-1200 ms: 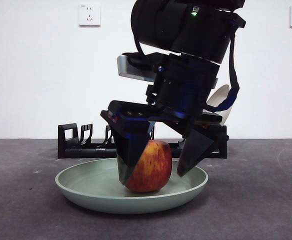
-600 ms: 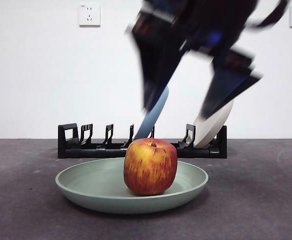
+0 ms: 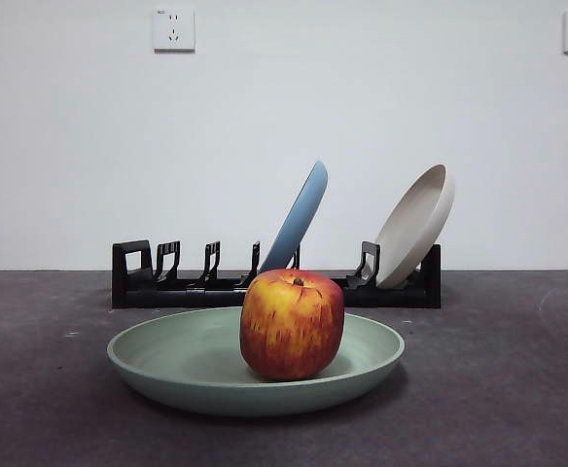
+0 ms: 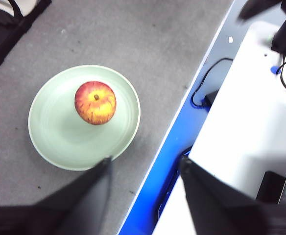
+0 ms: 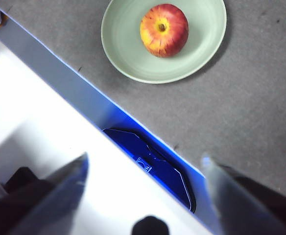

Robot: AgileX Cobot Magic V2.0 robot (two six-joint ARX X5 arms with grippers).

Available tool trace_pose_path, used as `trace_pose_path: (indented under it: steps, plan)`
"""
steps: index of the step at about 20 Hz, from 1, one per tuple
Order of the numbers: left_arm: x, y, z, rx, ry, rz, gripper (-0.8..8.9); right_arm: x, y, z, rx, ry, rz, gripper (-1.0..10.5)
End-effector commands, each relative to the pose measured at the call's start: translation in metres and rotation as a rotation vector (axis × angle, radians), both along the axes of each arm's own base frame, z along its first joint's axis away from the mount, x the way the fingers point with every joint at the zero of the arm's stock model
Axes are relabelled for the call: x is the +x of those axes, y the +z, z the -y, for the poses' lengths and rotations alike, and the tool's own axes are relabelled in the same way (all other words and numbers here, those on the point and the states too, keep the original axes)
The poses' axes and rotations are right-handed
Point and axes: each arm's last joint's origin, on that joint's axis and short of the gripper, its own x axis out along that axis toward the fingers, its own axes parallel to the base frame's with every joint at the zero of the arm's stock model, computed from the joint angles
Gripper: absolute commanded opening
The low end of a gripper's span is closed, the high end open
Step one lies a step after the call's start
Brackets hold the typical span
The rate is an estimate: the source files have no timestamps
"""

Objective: Take the green plate from the plate rack,put the plate on the table,take the apple from the table,put the apple in the plate

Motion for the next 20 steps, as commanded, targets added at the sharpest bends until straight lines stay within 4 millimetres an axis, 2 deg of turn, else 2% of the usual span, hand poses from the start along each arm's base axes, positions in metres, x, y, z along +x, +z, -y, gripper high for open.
trace_pose_path:
  steps: [1, 20]
  plan:
    - [-0.0004, 0.0005, -0.0001, -0.003, 0.001, -0.001, -0.22, -0.0037, 0.0014, 0.004, 0.01, -0.005, 0.0, -0.2]
    - [-0.0003, 0.0005, -0.0003, 0.0, 0.004, 0.002, -0.03, -0.006, 0.0022, 0.0068, 0.013, -0.006, 0.008, 0.0]
